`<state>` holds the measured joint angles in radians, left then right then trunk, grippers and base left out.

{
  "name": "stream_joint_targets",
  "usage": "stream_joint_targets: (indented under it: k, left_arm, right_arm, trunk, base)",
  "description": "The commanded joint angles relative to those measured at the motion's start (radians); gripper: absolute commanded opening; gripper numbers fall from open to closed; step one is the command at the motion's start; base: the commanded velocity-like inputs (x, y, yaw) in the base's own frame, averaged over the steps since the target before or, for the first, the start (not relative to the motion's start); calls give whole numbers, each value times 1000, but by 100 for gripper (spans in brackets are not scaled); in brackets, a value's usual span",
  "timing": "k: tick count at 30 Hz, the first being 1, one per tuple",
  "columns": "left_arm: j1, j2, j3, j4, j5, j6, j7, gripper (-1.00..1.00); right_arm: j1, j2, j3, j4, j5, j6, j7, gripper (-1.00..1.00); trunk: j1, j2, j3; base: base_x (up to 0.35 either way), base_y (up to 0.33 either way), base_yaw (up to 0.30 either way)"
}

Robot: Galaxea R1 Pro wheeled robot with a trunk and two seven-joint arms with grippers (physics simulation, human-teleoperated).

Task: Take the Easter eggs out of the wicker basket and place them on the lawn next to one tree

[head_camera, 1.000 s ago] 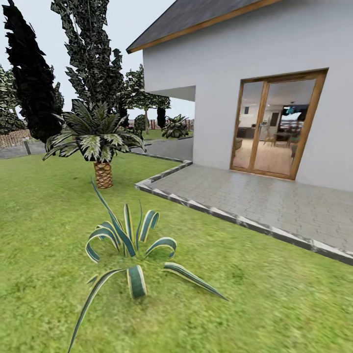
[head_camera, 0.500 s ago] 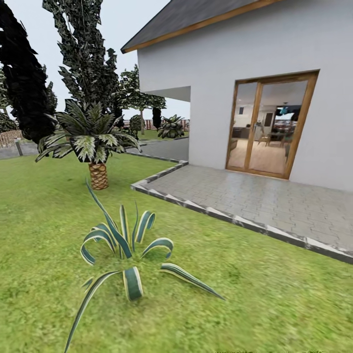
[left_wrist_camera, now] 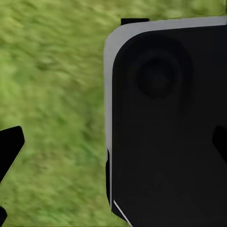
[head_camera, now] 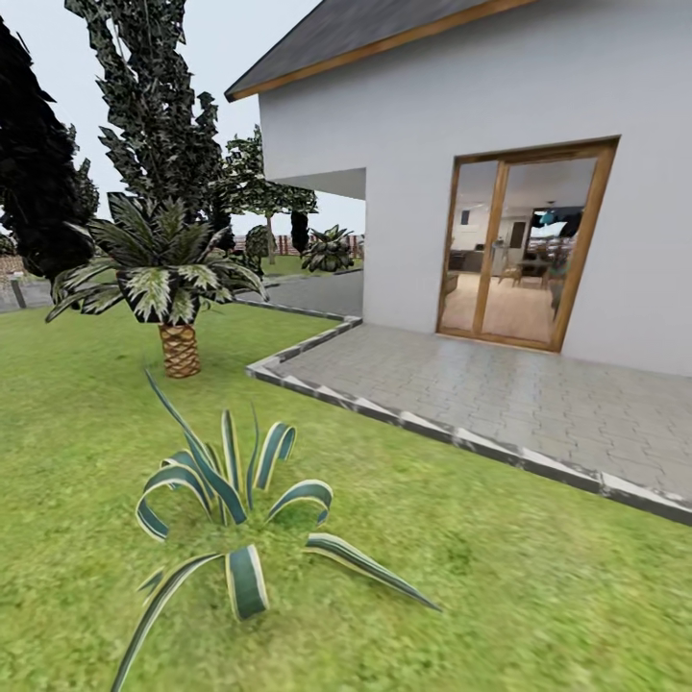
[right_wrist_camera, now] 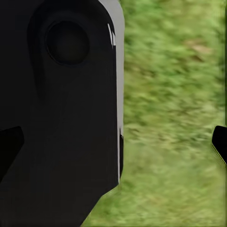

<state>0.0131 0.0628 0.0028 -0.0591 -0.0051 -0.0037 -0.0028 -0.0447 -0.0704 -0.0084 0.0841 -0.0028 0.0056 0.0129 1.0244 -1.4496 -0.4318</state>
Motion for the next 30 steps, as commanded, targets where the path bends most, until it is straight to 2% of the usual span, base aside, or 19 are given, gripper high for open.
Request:
stream_joint_targets:
  k: [1, 5, 10, 24, 30]
  left_arm:
    - [1, 0, 0, -2, 0, -1, 0, 100]
    - [1, 0, 0, -2, 0, -1, 0, 100]
    - [1, -1, 2, -1, 0, 0, 1, 100]
    - [1, 0, 2, -1, 1, 1, -5, 100]
    - [1, -1, 2, -1, 1, 0, -3, 100]
  right_arm:
    - [-1, 0, -1, 2, 0, 1, 1, 100]
    - [-1, 0, -1, 2, 0, 1, 1, 100]
    - [-1, 0, -1, 2, 0, 1, 1, 100]
    - [-1, 0, -1, 2, 0, 1, 1, 100]
    - [-1, 0, -1, 2, 0, 1, 1, 100]
  trunk:
    - [1, 0, -1]
    - [1, 0, -1]
    - [1, 0, -1]
    - [1, 0, -1]
    - [1, 0, -1]
  base:
    - [345, 0, 0]
    - [313, 0, 0]
    - [66, 67, 0]
    - [2, 314, 0]
    - [0, 64, 0]
